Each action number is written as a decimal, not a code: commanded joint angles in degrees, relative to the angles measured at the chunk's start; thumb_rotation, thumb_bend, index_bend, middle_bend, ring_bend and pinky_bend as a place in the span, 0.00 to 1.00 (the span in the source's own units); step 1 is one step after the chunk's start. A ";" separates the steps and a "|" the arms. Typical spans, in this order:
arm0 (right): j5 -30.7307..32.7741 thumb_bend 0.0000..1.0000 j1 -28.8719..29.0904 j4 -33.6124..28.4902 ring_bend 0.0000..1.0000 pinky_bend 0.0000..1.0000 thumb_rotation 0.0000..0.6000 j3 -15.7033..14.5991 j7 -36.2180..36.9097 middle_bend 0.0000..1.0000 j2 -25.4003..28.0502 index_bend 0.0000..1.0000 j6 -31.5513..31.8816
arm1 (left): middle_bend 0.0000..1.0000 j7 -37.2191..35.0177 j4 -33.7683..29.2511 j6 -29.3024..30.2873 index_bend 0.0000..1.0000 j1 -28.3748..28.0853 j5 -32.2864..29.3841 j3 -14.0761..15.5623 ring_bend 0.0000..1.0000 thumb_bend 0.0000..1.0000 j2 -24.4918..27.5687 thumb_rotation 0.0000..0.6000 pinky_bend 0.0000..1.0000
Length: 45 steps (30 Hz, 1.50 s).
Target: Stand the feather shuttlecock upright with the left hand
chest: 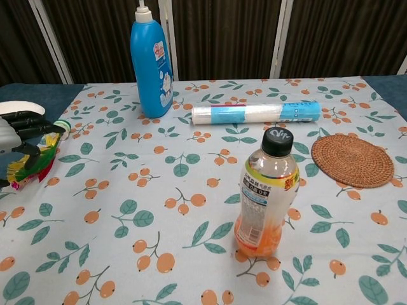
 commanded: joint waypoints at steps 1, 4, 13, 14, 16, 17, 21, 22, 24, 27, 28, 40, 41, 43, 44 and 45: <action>0.05 0.15 -0.05 0.03 0.00 0.00 1.00 0.02 0.03 0.00 0.01 0.12 0.05 | 0.00 0.32 0.65 0.06 0.49 -0.06 -0.05 0.24 0.00 0.25 -0.43 1.00 0.00; 0.01 0.15 -0.05 0.10 0.00 0.00 1.00 0.01 0.09 0.00 0.00 0.12 0.07 | 0.00 0.13 0.93 0.13 0.49 -0.11 -0.51 0.20 0.00 0.24 -0.70 1.00 0.00; 0.07 0.15 0.18 0.25 0.00 0.00 1.00 0.10 0.57 0.00 -0.03 0.12 -0.32 | 0.00 0.55 1.63 -0.80 0.53 -0.58 -1.68 0.36 0.00 0.38 -1.47 1.00 0.00; 0.00 0.15 0.15 0.23 0.00 0.00 1.00 0.08 0.52 0.00 -0.03 0.12 -0.24 | 0.00 0.56 1.69 -0.94 0.55 -0.60 -1.82 0.39 0.00 0.42 -1.60 1.00 0.00; -0.15 0.15 0.05 0.18 0.00 0.00 1.00 0.00 0.36 0.00 -0.02 0.12 -0.03 | 0.00 0.53 1.70 -1.07 0.56 -0.54 -2.15 0.45 0.00 0.44 -1.83 1.00 0.00; -0.21 0.15 0.01 0.16 0.00 0.00 1.00 -0.02 0.30 0.00 -0.02 0.12 0.05 | 0.00 0.59 1.74 -1.04 0.57 -0.49 -2.20 0.53 0.00 0.44 -1.89 1.00 0.00; -0.26 0.15 -0.08 0.02 0.00 0.00 1.00 -0.06 0.07 0.00 -0.07 0.12 0.20 | 0.00 0.54 1.73 -0.75 0.59 -0.24 -2.53 0.78 0.00 0.45 -1.99 1.00 0.00; -0.27 0.15 -0.08 0.02 0.00 0.00 1.00 -0.06 0.01 0.00 -0.08 0.12 0.20 | 0.00 0.50 1.73 -0.68 0.60 -0.21 -2.60 0.82 0.00 0.45 -1.99 1.00 0.00; -0.24 0.15 -0.07 0.01 0.00 0.00 1.00 -0.06 -0.06 0.00 -0.12 0.12 0.17 | 0.00 0.45 1.80 -0.33 0.60 -0.22 -2.66 0.87 0.00 0.45 -1.99 1.00 0.00; -0.14 0.15 -0.04 -0.02 0.00 0.00 1.00 -0.03 -0.12 0.00 -0.12 0.12 0.07 | 0.00 0.34 1.66 0.11 0.60 -0.38 -2.89 0.74 0.00 0.45 -1.79 1.00 0.00; -0.12 0.15 -0.05 -0.02 0.00 0.00 1.00 -0.02 -0.11 0.00 -0.12 0.12 0.07 | 0.00 0.32 1.50 0.28 0.60 -0.47 -2.95 0.65 0.00 0.44 -1.65 1.00 0.00; -0.12 0.15 -0.16 0.00 0.00 0.00 1.00 0.04 0.01 0.00 -0.01 0.12 0.28 | 0.00 2.47 -8.90 6.05 0.61 -2.95 -3.12 -2.58 0.00 0.44 4.18 1.00 0.00; -0.08 0.15 -0.16 0.01 0.00 0.00 1.00 0.04 0.01 0.00 -0.03 0.12 0.26 | 0.00 2.77 -10.35 6.51 0.61 -3.05 -3.17 -2.86 0.00 0.44 4.96 1.00 0.00; -0.02 0.15 -0.16 0.01 0.00 0.00 1.00 0.06 0.00 0.00 -0.04 0.12 0.22 | 0.00 3.81 -13.76 7.31 0.62 -3.28 -3.37 -3.54 0.00 0.44 6.89 1.00 0.00; -0.01 0.15 -0.16 0.00 0.00 0.00 1.00 0.07 0.01 0.00 -0.04 0.12 0.23 | 0.00 4.15 -15.12 7.54 0.62 -3.34 -3.53 -3.81 0.00 0.44 7.64 1.00 0.00; -0.01 0.15 -0.16 -0.02 0.00 0.00 1.00 0.07 0.00 0.00 -0.04 0.12 0.22 | 0.00 4.59 -17.07 7.75 0.62 -3.46 -3.76 -4.19 0.00 0.44 8.75 1.00 0.00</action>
